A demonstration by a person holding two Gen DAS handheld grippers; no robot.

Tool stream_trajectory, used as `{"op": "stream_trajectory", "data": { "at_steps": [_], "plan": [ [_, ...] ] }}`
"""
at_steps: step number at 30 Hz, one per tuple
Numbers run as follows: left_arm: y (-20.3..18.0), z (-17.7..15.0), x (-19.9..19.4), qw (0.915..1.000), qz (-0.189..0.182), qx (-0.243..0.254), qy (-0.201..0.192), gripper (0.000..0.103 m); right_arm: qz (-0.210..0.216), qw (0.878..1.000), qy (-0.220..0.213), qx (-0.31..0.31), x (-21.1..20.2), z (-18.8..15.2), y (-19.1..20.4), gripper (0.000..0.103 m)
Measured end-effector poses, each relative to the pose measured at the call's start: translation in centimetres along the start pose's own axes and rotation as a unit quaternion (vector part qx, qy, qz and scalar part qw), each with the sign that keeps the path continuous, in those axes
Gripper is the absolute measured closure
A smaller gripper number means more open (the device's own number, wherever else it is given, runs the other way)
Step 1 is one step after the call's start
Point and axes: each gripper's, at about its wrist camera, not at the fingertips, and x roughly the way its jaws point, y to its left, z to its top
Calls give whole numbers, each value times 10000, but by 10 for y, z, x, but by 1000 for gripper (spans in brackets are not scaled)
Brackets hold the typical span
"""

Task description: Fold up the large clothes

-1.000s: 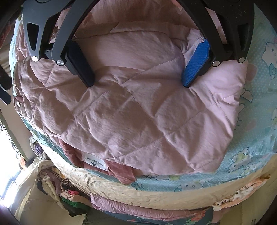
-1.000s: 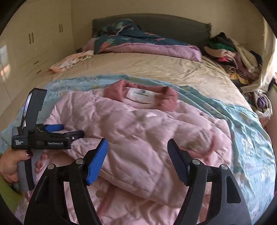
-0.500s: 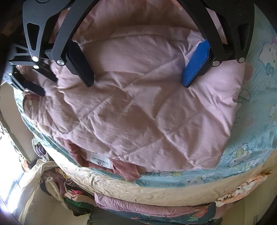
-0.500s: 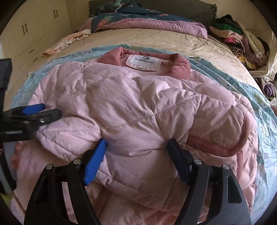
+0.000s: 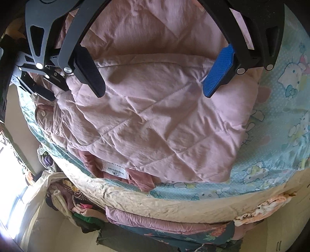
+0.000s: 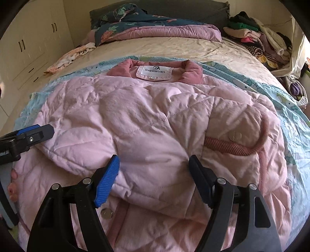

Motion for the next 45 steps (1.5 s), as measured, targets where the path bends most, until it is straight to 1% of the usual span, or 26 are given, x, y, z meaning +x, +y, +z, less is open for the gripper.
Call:
{"op": "stream_trajectory", "data": {
  "at_steps": [3,5,7,15,21,25,28,39,45],
  "plan": [
    [2,-1,-5,10000,-33,-56,-36,9,77,9999,-73,85,-11,-5,0,29],
    [4,-3,-8,9999,-66,-99,-62,9,181,9995,-128,215,-21,-11,-2,21],
    [5,-5,-10,9998,-83,-141,-64,9,290,9989,-137,341,-28,-16,-4,20],
    [4,-14,-23,9995,-234,-213,-60,9,454,9972,-260,526,-53,-25,-5,19],
    [-2,-19,-35,9994,-284,-182,-112,9,499,9965,-369,564,-70,-28,-3,18],
    [-3,-20,-44,9992,-309,-202,-164,9,404,9968,-457,513,-83,-28,-1,16],
    [-6,-19,-52,9991,-325,-183,-224,9,410,9962,-527,552,-91,-28,-3,8],
    [-19,-19,-88,9980,-399,-34,-496,9,322,9936,-869,640,-126,-26,-8,8],
    [-23,-21,-105,9971,-419,-3,-634,9,266,9925,-982,682,-140,-27,-13,8]
  ]
}}
